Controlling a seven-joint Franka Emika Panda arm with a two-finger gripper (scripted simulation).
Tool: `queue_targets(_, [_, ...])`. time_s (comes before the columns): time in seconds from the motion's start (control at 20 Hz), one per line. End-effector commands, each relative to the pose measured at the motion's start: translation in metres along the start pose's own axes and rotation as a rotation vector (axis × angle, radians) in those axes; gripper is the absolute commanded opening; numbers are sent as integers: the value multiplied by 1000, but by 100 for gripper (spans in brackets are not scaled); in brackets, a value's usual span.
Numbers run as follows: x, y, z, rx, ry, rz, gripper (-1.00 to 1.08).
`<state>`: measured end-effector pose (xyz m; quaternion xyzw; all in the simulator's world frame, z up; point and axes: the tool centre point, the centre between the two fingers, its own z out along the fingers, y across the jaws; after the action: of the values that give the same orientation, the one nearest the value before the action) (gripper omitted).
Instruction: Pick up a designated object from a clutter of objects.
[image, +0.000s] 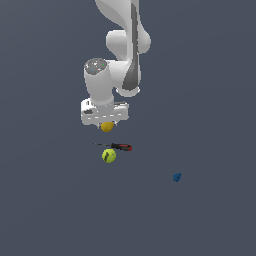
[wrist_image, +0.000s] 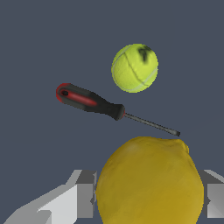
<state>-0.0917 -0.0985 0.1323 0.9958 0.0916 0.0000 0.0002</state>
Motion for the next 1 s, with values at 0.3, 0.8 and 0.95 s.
queue_targets(0.3, [4,3,-78,-1,0,0,-100])
queue_targets(0.8, [11,7,-171,-1,0,0,-100])
queue_targets(0.95, [13,8,-200,-1,0,0,-100])
